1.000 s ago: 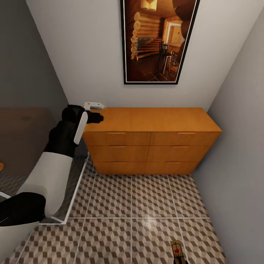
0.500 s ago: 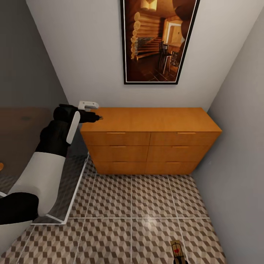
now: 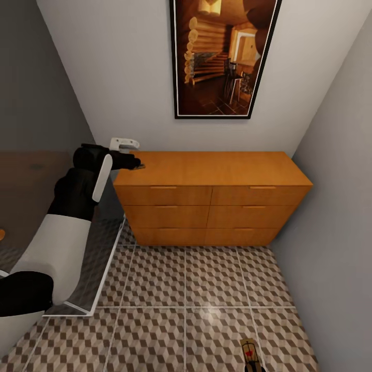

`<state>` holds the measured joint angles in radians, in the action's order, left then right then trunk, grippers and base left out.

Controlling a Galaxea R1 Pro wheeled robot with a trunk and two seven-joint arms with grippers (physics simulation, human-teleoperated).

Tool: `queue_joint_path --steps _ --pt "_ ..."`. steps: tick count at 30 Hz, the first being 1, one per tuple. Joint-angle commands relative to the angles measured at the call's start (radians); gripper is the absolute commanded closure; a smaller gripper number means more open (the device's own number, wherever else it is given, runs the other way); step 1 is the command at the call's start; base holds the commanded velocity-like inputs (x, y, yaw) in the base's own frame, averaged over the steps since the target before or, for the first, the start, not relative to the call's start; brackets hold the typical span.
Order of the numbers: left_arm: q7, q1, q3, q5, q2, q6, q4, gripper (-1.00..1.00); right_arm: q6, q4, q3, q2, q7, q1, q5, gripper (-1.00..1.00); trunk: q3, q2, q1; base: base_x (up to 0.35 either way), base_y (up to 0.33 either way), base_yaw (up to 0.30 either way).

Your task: Take the four mousetraps from the cabinet in the bathroom and place them on the bathroom floor. Make sure all four end up on the same floor surface, and ensure that at least two of them are either under or directly next to the same bathroom sink.

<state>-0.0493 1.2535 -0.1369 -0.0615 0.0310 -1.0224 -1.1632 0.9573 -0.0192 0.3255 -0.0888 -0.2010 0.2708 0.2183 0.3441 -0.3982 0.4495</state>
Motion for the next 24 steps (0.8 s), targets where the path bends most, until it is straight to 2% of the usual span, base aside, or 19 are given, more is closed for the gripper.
queue_joint_path --steps 1,4,7,9,11,12,14,15,17,18,21,24 --pt "-0.005 0.001 -0.004 -0.006 0.001 -0.004 -0.002 -1.0 0.003 0.001 0.009 0.0 0.0 0.001 0.01 1.0 0.002 -0.002 0.001 0.0 0.0 0.0" --pt "0.0 0.001 -0.008 -0.006 0.004 -0.004 -0.005 -1.0 0.003 0.001 0.009 0.0 0.0 0.001 0.009 1.0 0.002 -0.002 0.001 0.0 0.0 0.0" --pt "0.029 0.001 -0.014 -0.006 0.007 -0.004 -0.007 -1.0 0.003 0.001 0.009 0.0 0.0 0.001 0.009 1.0 0.002 -0.002 0.001 0.0 0.0 0.0" --pt "0.058 0.001 -0.016 -0.005 0.011 -0.004 -0.008 -1.0 0.003 0.001 0.009 0.0 0.0 0.001 0.009 1.0 0.002 -0.002 0.001 0.0 0.0 0.0" --pt "0.119 0.001 -0.02 -0.005 0.028 -0.004 -0.02 -1.0 0.003 0.001 0.009 0.0 0.0 0.001 0.009 1.0 0.002 -0.002 0.001 0.0 0.0 0.0" --pt "0.175 0.001 -0.027 -0.005 0.045 -0.004 -0.035 -1.0 0.003 0.001 0.009 0.0 0.001 0.001 0.009 1.0 0.002 -0.002 0.001 0.0 0.0 0.0" --pt "0.242 0.001 -0.047 -0.005 0.069 -0.004 -0.052 -1.0 0.003 0.001 0.009 0.0 0.001 0.001 0.009 1.0 0.002 -0.002 0.001 0.0 0.0 0.0" --pt "0.316 0.001 -0.078 -0.005 0.096 -0.003 -0.068 -1.0 0.003 0.001 0.009 0.0 0.001 0.001 0.009 1.0 0.002 -0.002 0.001 0.0 0.0 0.0" --pt "0.393 0.001 -0.113 -0.004 0.126 -0.002 -0.082 -1.0 0.003 0.001 0.009 0.0 0.001 0.001 0.009 1.0 0.002 -0.002 0.001 0.0 0.0 0.0" --pt "0.468 0.001 -0.141 -0.003 0.156 -0.001 -0.095 -1.0 0.003 0.001 0.009 0.0 0.001 0.001 0.009 1.0 0.002 -0.002 0.001 0.0 0.0 0.0" --pt "0.585 0.001 -0.172 0.001 0.199 0.002 -0.12 -1.0 0.003 0.001 0.009 0.0 0.002 0.001 0.009 1.0 0.002 -0.002 0.001 0.0 0.0 0.0" --pt "0.633 0.001 -0.185 0.005 0.22 0.003 -0.135 -1.0 0.003 0.001 0.009 0.0 0.001 0.001 0.009 1.0 0.002 -0.002 0.001 0.0 0.0 0.0"
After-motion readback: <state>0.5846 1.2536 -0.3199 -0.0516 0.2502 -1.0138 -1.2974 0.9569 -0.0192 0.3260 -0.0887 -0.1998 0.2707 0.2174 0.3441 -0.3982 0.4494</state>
